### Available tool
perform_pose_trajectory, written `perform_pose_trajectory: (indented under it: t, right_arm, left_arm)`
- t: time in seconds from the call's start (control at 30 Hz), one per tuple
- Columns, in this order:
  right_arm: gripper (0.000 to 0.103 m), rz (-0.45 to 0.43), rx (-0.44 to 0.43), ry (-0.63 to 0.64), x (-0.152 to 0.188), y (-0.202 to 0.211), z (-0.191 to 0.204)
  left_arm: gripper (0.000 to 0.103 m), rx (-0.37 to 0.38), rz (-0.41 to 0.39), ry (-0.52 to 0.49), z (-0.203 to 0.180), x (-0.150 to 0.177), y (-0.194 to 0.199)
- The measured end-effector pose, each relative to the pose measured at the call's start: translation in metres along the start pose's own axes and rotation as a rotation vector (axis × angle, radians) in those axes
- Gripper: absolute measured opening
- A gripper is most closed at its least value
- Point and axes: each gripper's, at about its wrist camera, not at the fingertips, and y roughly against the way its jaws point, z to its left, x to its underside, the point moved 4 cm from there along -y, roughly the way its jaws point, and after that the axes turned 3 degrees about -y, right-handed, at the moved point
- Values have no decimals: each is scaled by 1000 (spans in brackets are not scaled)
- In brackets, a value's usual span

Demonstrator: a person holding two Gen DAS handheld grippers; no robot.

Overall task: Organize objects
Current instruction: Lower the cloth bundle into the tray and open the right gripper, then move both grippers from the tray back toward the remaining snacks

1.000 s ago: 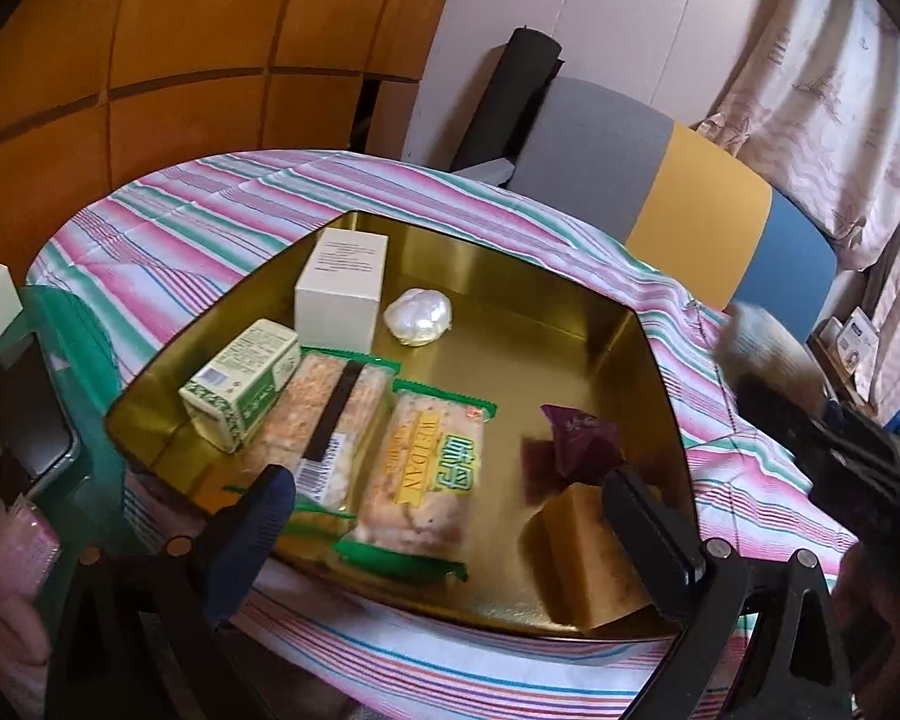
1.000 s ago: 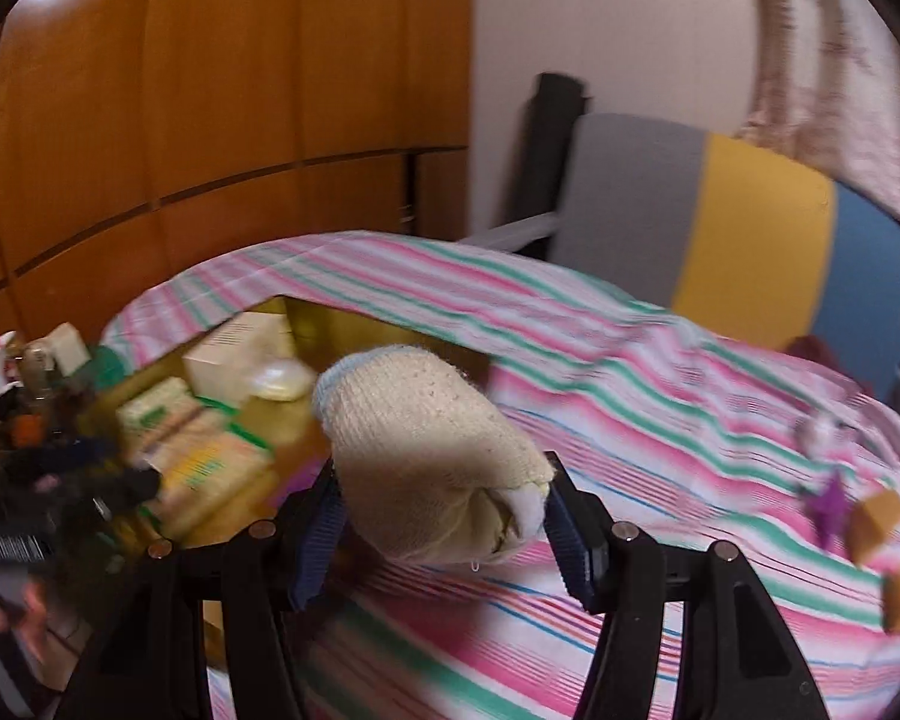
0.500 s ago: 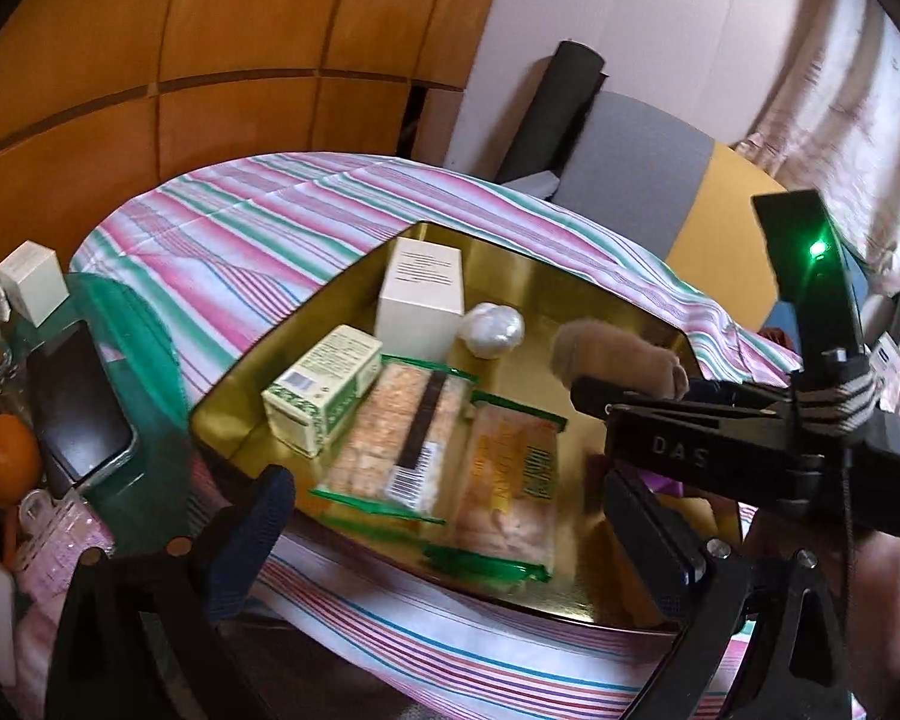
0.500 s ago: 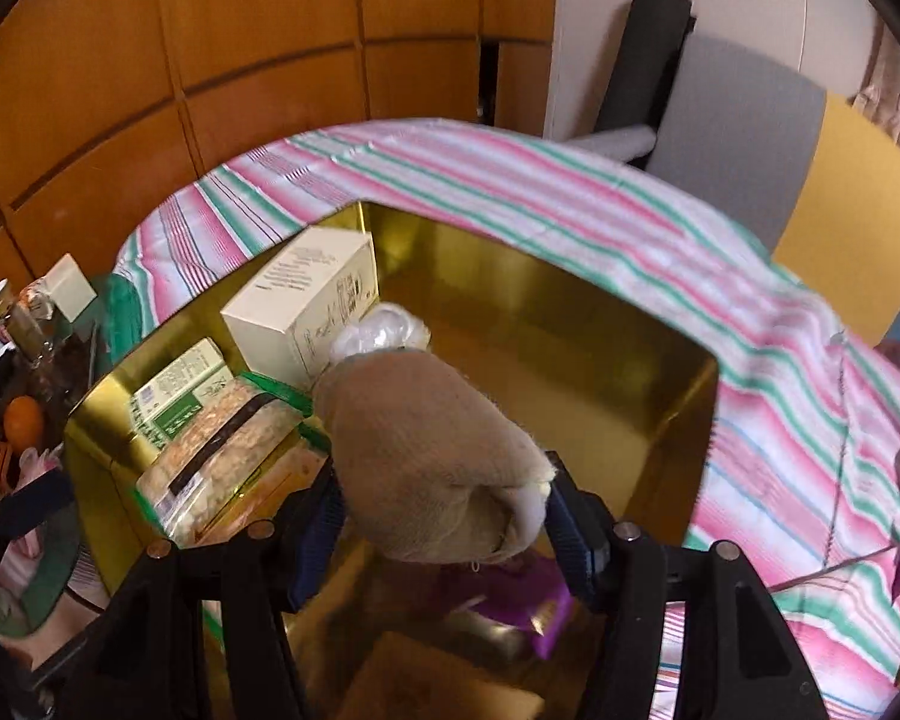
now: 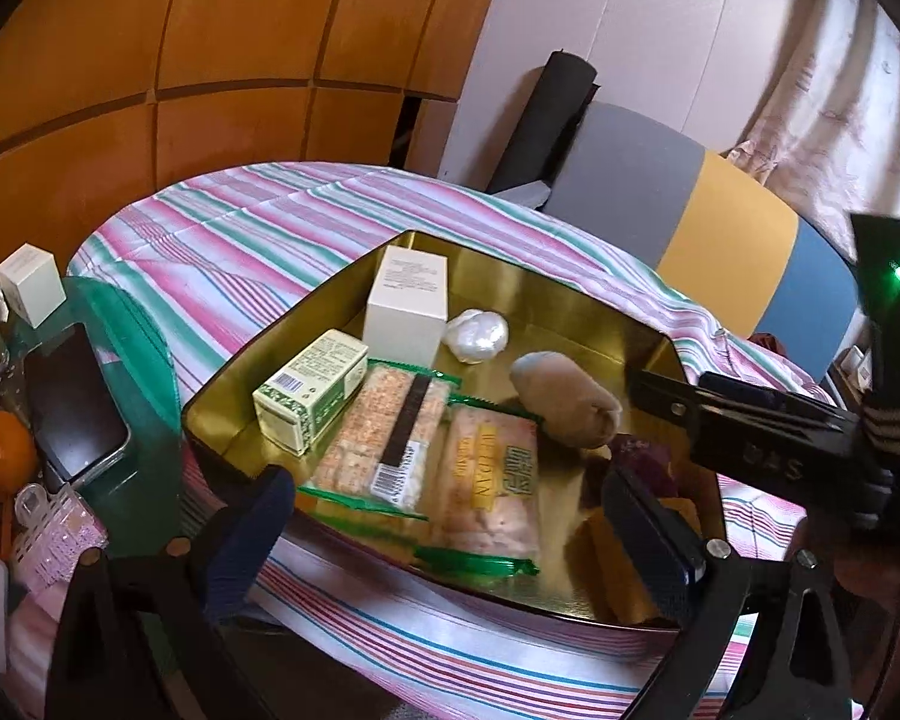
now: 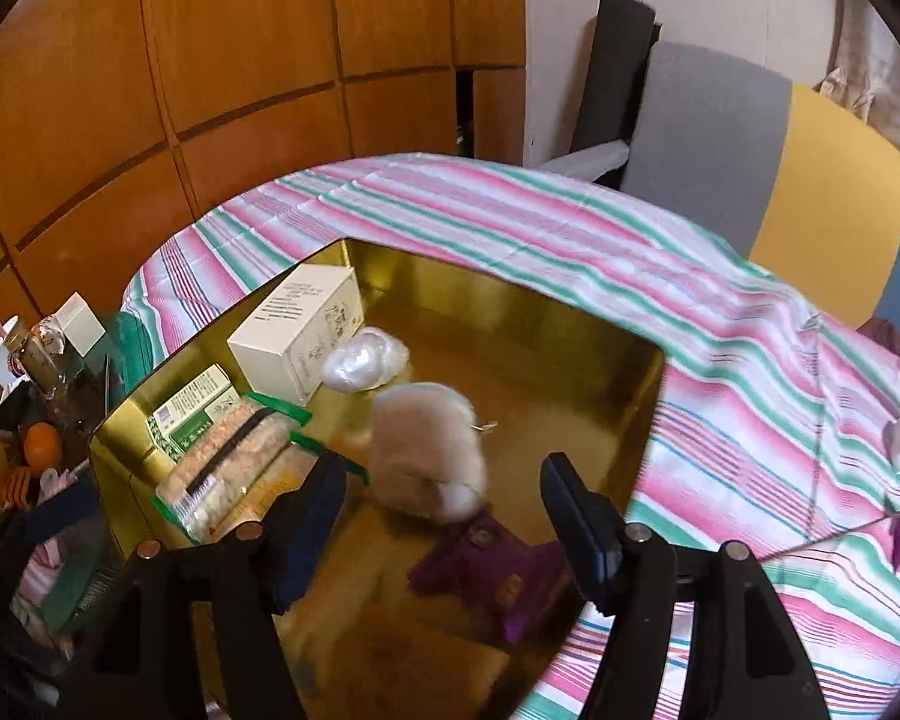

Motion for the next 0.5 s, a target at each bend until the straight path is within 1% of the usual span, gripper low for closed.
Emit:
perform_pose_trajectory:
  t: [0.1, 0.17, 0.2, 0.27, 0.33, 0.43, 0.47, 0.5]
  right_arm:
    - [68, -70, 61, -19, 4, 22, -18]
    - [71, -87, 104, -71, 9, 33, -36]
    - [72, -67, 92, -99, 12, 33, -44]
    - [72, 19, 42, -167, 23, 27, -63]
    - [72, 20, 51, -199, 35, 32, -76]
    - [73, -41, 145, -228, 50, 48, -98]
    - [79, -65, 184, -249, 55, 54, -107]
    - [83, -73, 205, -275, 61, 58, -116]
  left_arm:
    - [103, 19, -8, -8, -5, 1, 3]
    - [103, 25, -15, -18, -10, 1, 5]
    - [103, 28, -20, -27, -13, 2, 7]
    - [103, 37, -30, -50, -20, 4, 10]
    - [103, 53, -31, -74, -28, 5, 11]
    - [103, 78, -46, -108, -39, 7, 17]
    - [103, 84, -50, -119, -42, 8, 18]
    - [103, 95, -55, -129, -46, 9, 20]
